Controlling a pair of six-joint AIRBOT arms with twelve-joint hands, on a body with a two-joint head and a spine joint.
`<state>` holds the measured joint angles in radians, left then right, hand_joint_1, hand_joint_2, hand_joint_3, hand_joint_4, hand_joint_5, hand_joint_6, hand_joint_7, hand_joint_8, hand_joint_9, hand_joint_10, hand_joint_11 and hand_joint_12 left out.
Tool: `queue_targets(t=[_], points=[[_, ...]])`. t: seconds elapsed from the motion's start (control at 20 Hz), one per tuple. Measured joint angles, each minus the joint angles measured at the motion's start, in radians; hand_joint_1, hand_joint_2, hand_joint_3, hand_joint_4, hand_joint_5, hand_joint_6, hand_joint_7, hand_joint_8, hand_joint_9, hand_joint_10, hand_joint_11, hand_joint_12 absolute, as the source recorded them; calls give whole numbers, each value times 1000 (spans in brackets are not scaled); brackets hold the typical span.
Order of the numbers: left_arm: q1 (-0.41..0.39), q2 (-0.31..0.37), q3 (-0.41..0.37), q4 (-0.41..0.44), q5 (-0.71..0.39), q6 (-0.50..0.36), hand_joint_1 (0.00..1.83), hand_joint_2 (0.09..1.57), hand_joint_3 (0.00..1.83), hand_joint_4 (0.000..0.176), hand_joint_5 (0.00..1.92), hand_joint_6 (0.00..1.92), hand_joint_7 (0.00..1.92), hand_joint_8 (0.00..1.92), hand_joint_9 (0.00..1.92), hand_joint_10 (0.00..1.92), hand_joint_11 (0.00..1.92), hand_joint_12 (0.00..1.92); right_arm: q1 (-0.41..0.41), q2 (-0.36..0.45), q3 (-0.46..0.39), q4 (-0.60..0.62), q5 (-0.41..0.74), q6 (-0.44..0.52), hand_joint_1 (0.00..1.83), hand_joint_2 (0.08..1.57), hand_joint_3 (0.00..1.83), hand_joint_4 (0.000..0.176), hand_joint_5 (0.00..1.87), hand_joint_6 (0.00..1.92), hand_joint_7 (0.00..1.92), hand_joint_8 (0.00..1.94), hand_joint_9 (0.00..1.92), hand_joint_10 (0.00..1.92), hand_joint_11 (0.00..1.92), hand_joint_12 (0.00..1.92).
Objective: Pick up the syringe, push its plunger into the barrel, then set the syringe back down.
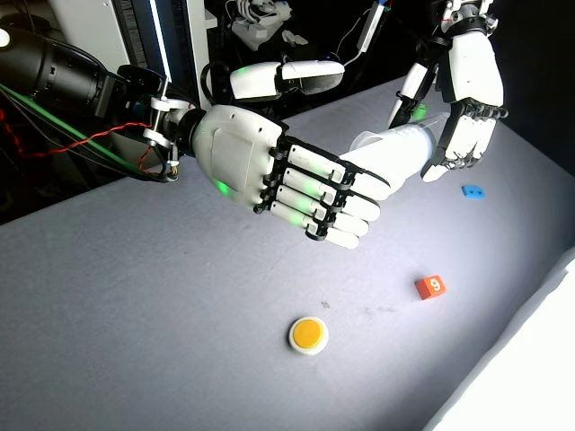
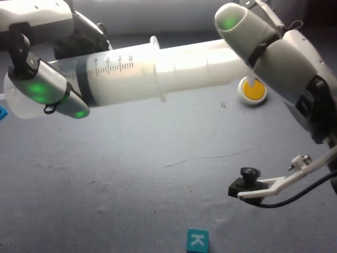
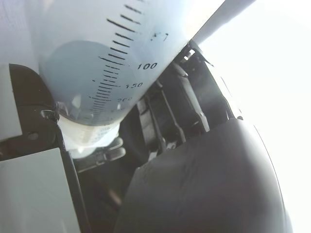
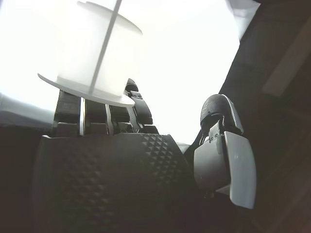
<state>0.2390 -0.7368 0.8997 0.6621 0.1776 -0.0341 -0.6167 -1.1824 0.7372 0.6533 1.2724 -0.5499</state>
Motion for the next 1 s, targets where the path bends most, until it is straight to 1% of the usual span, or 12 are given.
queue_targets(t=[0.1, 0.25, 0.35, 0.4, 0.45, 0.5, 0.7, 0.9, 0.95, 1.0], points=[[0, 1, 0, 1, 9, 1, 1384, 1076, 0, 0, 967, 1041, 1158, 619, 954, 1133, 727, 1278, 3, -20, 3, 6, 7, -10, 0, 1133, 2, 0, 0, 0, 0, 0, 0, 0, 0, 0], [0, 4, 3, 2, 10, 6, 1382, 1079, 1, 0, 960, 1084, 1150, 616, 949, 1120, 722, 1261, 6, -31, 9, 10, 7, -13, 0, 1143, 5, 0, 0, 0, 0, 0, 0, 0, 0, 0], [0, 4, 8, -1, 8, 3, 1379, 1089, 1, 0, 932, 1151, 1129, 627, 937, 1131, 736, 1234, 10, -31, 9, 12, 16, -12, 0, 1134, 1, 0, 0, 0, 0, 0, 0, 0, 0, 0], [0, 4, 8, 0, 3, 3, 1382, 1081, 0, 0, 951, 1090, 1153, 618, 945, 1124, 746, 1232, 10, -28, 9, 13, 22, -6, 0, 1126, 0, 0, 0, 0, 0, 0, 0, 0, 0, 0], [0, 4, 10, -2, -2, 0, 1384, 1074, 0, 0, 971, 1033, 1162, 611, 959, 1128, 747, 1268, 10, -22, 9, 15, 23, 3, 0, 1123, 0, 0, 0, 0, 0, 0, 0, 0, 0, 0], [0, 4, 10, -2, -6, 0, 1384, 1072, 0, 0, 976, 1022, 1164, 609, 962, 1129, 747, 1275, 8, -16, 8, 21, 23, 13, 0, 1122, 0, 0, 0, 0, 0, 0, 0, 0, 0, 0], [0, 4, 10, -4, -11, -1, 1381, 1084, 1, 0, 946, 1100, 1149, 604, 939, 1149, 744, 1260, 0, -4, 2, 32, 20, 41, 0, 1134, 1, 0, 0, 0, 0, 0, 0, 0, 0, 0], [0, 3, 10, -10, -29, -9, 1384, 1069, 0, 0, 976, 1084, 1190, 532, 974, 1068, 750, 1242, -5, 43, -40, 27, 27, 59, 0, 1140, 4, 0, 0, 0, 0, 0, 0, 0, 0, 0], [0, 3, 10, -10, -35, -9, 1380, 1085, 1, 0, 939, 1161, 1138, 588, 953, 1099, 748, 1216, -11, 51, -48, 27, 35, 69, 0, 1138, 2, 0, 0, 0, 0, 0, 0, 0, 0, 0], [0, 3, 10, -12, -39, -10, 1376, 1097, 1, 0, 918, 1199, 1102, 639, 935, 1130, 746, 1215, -14, 57, -57, 28, 43, 80, 0, 1133, 0, 0, 0, 0, 0, 0, 0, 0, 0, 0]])
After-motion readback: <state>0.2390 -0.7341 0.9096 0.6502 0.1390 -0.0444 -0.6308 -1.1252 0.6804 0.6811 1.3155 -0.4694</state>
